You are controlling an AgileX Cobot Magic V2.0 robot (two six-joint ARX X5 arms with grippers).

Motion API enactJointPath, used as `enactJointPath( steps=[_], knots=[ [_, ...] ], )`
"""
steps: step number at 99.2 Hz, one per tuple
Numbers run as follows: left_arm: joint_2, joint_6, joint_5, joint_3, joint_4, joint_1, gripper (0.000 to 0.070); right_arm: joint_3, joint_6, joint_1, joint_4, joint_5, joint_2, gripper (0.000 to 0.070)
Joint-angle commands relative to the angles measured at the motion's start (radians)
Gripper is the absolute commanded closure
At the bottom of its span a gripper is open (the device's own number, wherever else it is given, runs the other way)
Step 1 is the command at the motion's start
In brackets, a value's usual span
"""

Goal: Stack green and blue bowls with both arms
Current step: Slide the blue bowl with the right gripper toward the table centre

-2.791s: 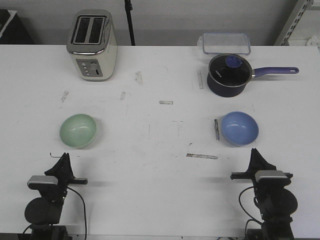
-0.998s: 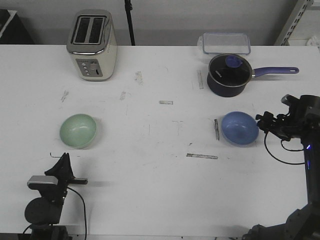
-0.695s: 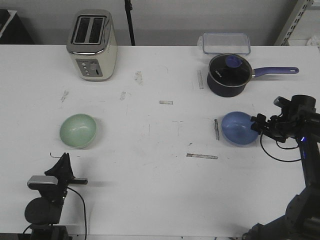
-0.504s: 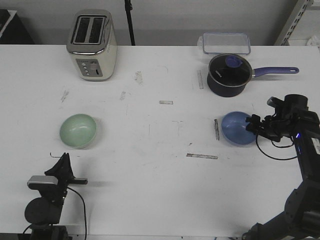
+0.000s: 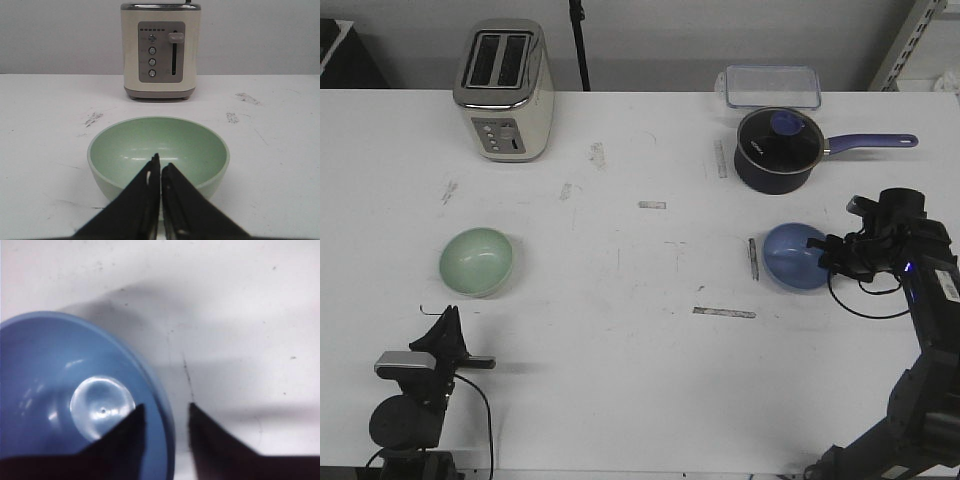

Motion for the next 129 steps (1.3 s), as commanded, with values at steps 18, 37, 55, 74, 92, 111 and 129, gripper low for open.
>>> enactJointPath(
  steps=[18, 37, 55, 74, 92, 111, 129],
  knots=[
    [-0.002, 0.013, -0.003, -0.022, 0.014, 0.0, 0.0699, 0.019, 0.003, 0.0, 0.006, -0.002, -0.003, 0.0695],
    [-0.002, 0.013, -0.003, -0.022, 0.014, 0.0, 0.0699, 0.038, 0.012, 0.001, 0.007, -0.002, -0.074, 0.0696],
    [-0.002, 0.013, -0.003, -0.022, 0.014, 0.0, 0.0699, 0.039, 0.148, 0.069, 0.032, -0.001, -0.122, 0.0696],
    [-0.002, 0.013, -0.003, -0.022, 0.014, 0.0, 0.0699, 0.039, 0.33, 0.226, 0.05, 0.053, -0.119, 0.0696],
    [-0.002, 0.013, -0.002, -0.022, 0.014, 0.0, 0.0699, 0.039, 0.48, 0.423, 0.079, 0.227, -0.115, 0.0696],
    [-0.002, 0.013, -0.003, -0.022, 0.014, 0.0, 0.0699, 0.039, 0.524, 0.614, 0.116, 0.235, -0.097, 0.0696],
    [-0.002, 0.013, -0.003, -0.022, 0.014, 0.0, 0.0699, 0.038, 0.566, 0.732, 0.128, 0.232, -0.05, 0.0696]
  ],
)
